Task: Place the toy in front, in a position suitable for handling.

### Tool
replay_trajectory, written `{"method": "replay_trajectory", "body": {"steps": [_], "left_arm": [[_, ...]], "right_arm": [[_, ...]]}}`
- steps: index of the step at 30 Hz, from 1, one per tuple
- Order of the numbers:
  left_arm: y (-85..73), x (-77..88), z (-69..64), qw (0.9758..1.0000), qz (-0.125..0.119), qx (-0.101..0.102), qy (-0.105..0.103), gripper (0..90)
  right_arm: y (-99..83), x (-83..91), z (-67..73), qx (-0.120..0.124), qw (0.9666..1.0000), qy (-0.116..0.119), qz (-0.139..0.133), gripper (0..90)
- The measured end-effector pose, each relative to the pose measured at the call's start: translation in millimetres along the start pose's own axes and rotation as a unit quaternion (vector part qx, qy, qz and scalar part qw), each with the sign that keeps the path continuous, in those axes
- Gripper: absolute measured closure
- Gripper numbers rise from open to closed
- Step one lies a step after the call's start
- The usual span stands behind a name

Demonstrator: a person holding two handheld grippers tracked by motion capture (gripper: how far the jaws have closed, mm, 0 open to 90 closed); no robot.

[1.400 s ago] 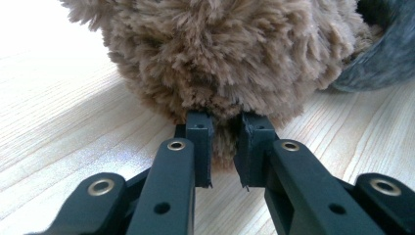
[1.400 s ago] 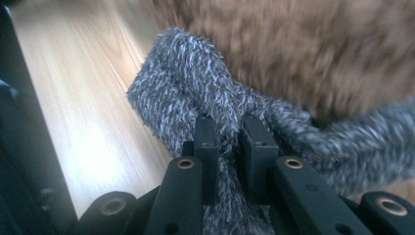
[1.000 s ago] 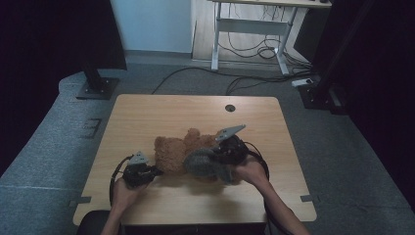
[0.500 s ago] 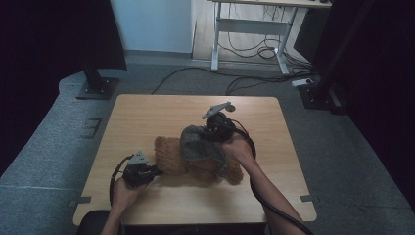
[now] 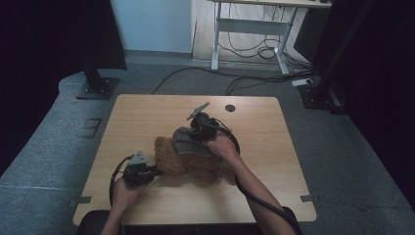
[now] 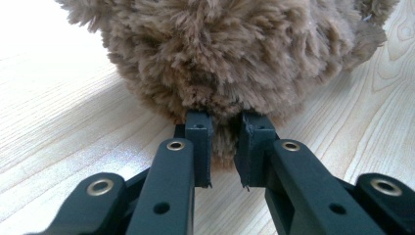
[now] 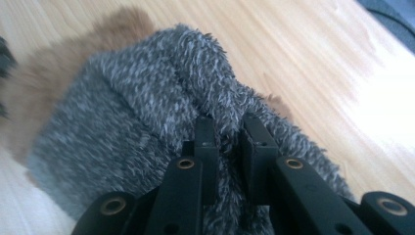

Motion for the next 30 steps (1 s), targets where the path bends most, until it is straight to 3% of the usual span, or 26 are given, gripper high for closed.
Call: {"method": "replay_trajectory", "body": {"steps": [9,20,30], "left_arm": [[-0.2,-0.1,0.0,1.0,0.001,-0.001,0.002,77.9],[-0.6,-0.1,1.1,1.0,0.001,0.0,0.0,78.3],[-1.3,0.3,2.1,1.0,0.003,0.002,-0.001,78.5]], "right_arm": [[-13.1,2.6,-12.0,-0.005,0.9999,-0.014,0.006,79.3],[-46.4,15.3,-38.1,-0.04,0.9986,-0.032,0.016,79.3],[-76.9,21.6,-58.8,-0.051,0.996,-0.063,0.036,79.4]]}}
Point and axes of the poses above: each handheld gripper's, and its own axes: x roughly backward along the jaws, y roughly out of its top, z roughly to its left, the point moved 3 cm from there along -x, roughly forward along the jaws, and after that the axes turned 10 degrees about -y, right-handed, at the moved point
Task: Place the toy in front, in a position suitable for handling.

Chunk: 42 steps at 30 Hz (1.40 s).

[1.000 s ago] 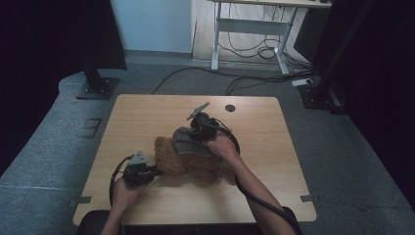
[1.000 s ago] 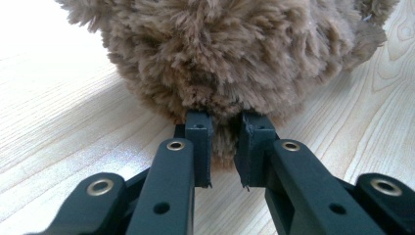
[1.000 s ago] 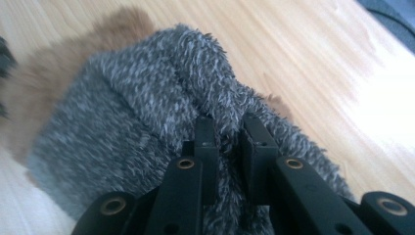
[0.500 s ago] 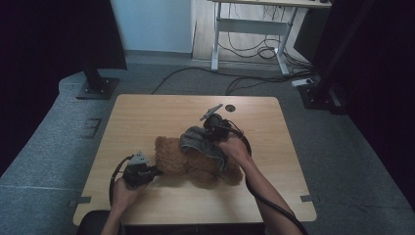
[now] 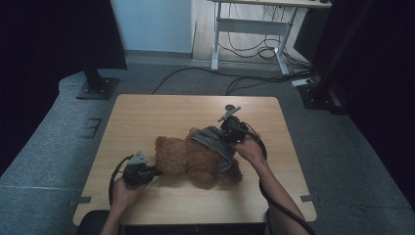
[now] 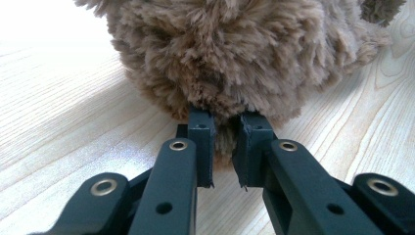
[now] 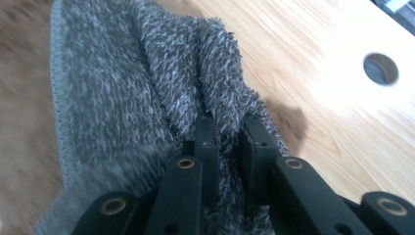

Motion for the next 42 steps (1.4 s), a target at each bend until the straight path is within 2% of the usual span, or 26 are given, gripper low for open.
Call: {"method": "replay_trajectory", "body": {"steps": [2,7,11,14,18,22,26,30,35,42], "left_arm": [[-0.3,0.1,0.6,1.0,0.0,0.0,0.0,78.5],[-0.6,-0.1,0.8,1.0,0.001,0.0,0.0,78.4],[-0.8,-0.4,1.2,1.0,0.001,-0.001,0.0,78.3],[-0.9,-0.8,1.5,1.0,0.001,-0.002,0.0,78.2],[-1.0,-0.9,1.2,1.0,0.001,-0.003,0.002,78.0],[-1.0,-0.9,1.1,1.0,0.001,-0.005,0.001,78.0],[-0.9,-0.9,1.1,1.0,0.001,-0.005,0.002,77.9],[-0.9,-1.0,0.9,1.0,0.002,-0.006,0.002,77.9],[-1.1,-1.2,1.1,1.0,0.001,-0.006,0.001,77.9],[-1.7,-1.7,1.5,1.0,0.001,-0.004,0.0,77.9]], "right_arm": [[-9.6,-0.8,-5.6,-0.001,0.9999,-0.01,0.011,79.3],[-34.3,-3.4,-15.7,-0.02,0.9994,-0.013,0.026,79.3],[-41.7,2.7,-20.9,-0.035,0.9992,-0.008,0.018,79.3],[-34.4,15.8,-24.7,-0.042,0.9991,-0.004,-0.005,79.2],[-9.2,35.4,-30.3,-0.044,0.9981,-0.007,-0.041,79.2],[16.7,37.8,-30.9,-0.029,0.9982,-0.013,-0.05,79.2],[36.7,26.5,-25.9,-0.019,0.9984,-0.014,-0.051,79.2],[45.1,7.3,-19.0,-0.013,0.9991,-0.009,-0.04,79.2],[44.1,-19.1,-14.6,-0.014,0.9996,0.0,-0.024,79.2],[32.8,-53.3,-6.0,-0.018,0.9997,0.016,-0.001,79.2]]}}
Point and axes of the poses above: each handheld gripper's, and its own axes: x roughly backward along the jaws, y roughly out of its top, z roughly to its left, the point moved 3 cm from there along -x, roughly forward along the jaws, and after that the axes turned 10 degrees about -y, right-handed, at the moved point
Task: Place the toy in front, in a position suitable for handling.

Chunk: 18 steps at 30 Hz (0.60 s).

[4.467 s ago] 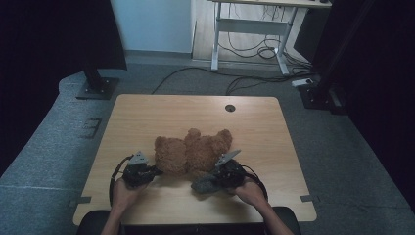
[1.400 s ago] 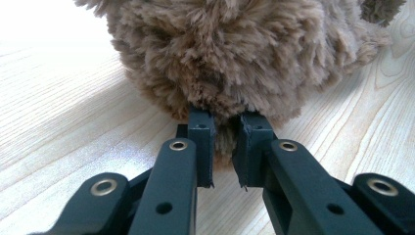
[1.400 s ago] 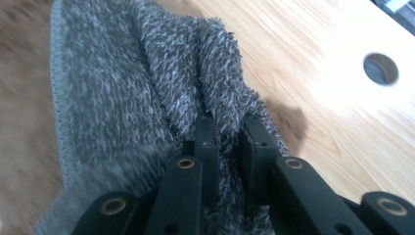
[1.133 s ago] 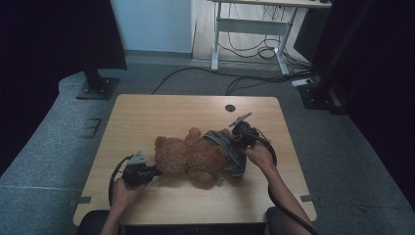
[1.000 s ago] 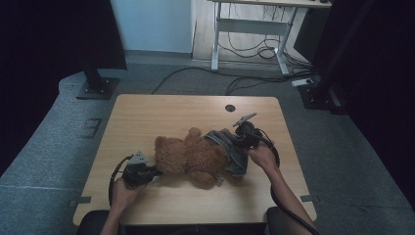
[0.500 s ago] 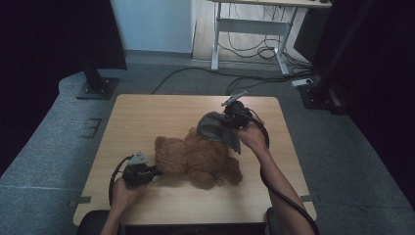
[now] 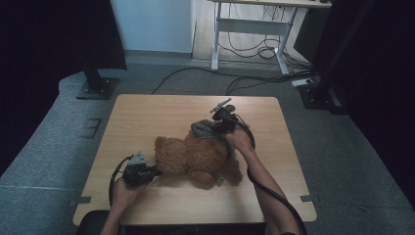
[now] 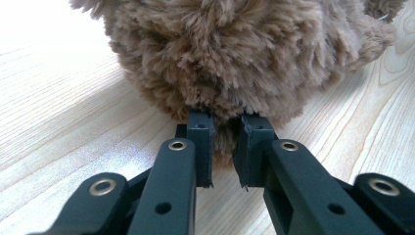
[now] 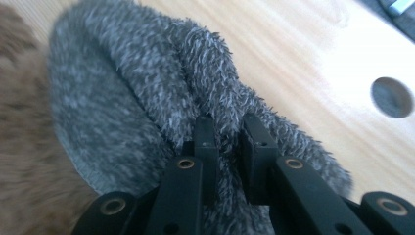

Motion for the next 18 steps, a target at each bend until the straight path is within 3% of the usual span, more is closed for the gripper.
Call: {"method": "replay_trajectory", "body": {"steps": [6,18], "left_arm": [[-0.3,-0.1,-0.1,1.0,0.0,0.0,0.002,77.9],[-0.7,-1.6,-0.3,1.0,0.005,-0.001,0.006,78.0]], "right_arm": [[-10.4,-13.7,2.4,-0.004,0.9999,0.007,0.006,79.2],[-31.6,-3.8,-6.8,-0.021,0.9997,0.011,-0.009,79.2]]}}
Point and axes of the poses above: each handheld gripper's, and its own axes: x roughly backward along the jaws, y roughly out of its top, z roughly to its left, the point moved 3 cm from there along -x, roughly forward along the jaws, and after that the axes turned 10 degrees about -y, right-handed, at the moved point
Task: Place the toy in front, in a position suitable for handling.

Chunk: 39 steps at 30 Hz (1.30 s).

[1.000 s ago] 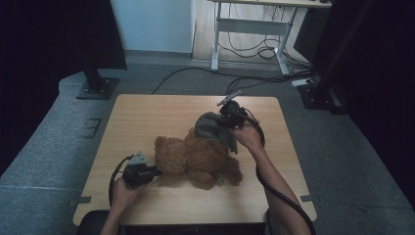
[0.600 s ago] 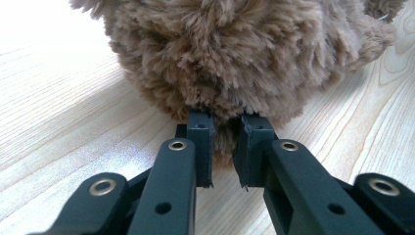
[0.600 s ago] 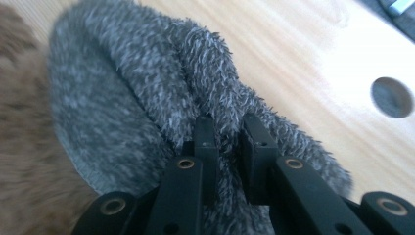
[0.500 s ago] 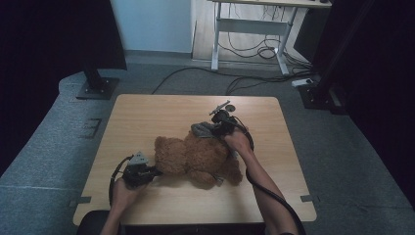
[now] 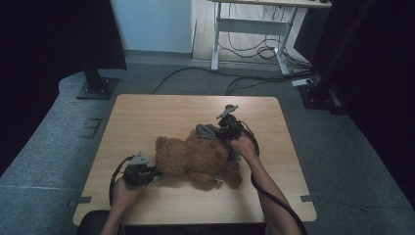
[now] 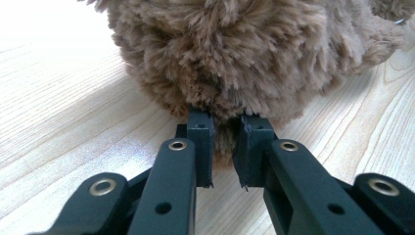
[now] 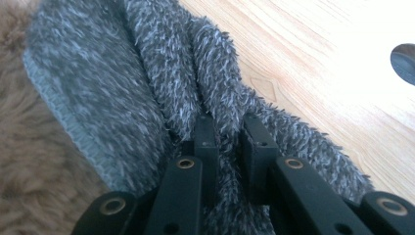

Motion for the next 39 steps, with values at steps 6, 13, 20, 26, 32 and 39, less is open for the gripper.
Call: {"method": "replay_trajectory", "body": {"steps": [6,13,20,26,32,39], "left_arm": [[-0.1,-0.9,-0.5,1.0,0.003,-0.001,0.002,78.1],[-0.2,-1.3,-0.7,1.0,0.005,-0.001,0.003,78.2],[-0.2,-1.3,-0.7,1.0,0.005,-0.002,0.003,78.2],[-0.1,-1.3,-0.5,1.0,0.005,-0.004,0.004,78.1],[-0.2,-1.3,-0.4,1.0,0.006,-0.005,0.005,78.1],[-0.2,-1.3,0.2,1.0,0.005,-0.006,0.004,78.0]], "right_arm": [[-8.9,8.5,-1.4,-0.002,1.0,-0.003,-0.008,79.2],[-19.6,19.2,-4.6,-0.007,0.9998,-0.01,-0.014,79.2],[-34.1,28.7,-11.5,-0.012,0.9995,-0.025,-0.012,79.2],[-51.9,35.9,-21.9,-0.027,0.9989,-0.037,-0.003,79.2],[-73.3,41.0,-34.3,-0.043,0.9978,-0.05,0.011,79.2],[-69.5,66.6,-42.3,-0.058,0.9968,-0.055,-0.011,79.1]]}}
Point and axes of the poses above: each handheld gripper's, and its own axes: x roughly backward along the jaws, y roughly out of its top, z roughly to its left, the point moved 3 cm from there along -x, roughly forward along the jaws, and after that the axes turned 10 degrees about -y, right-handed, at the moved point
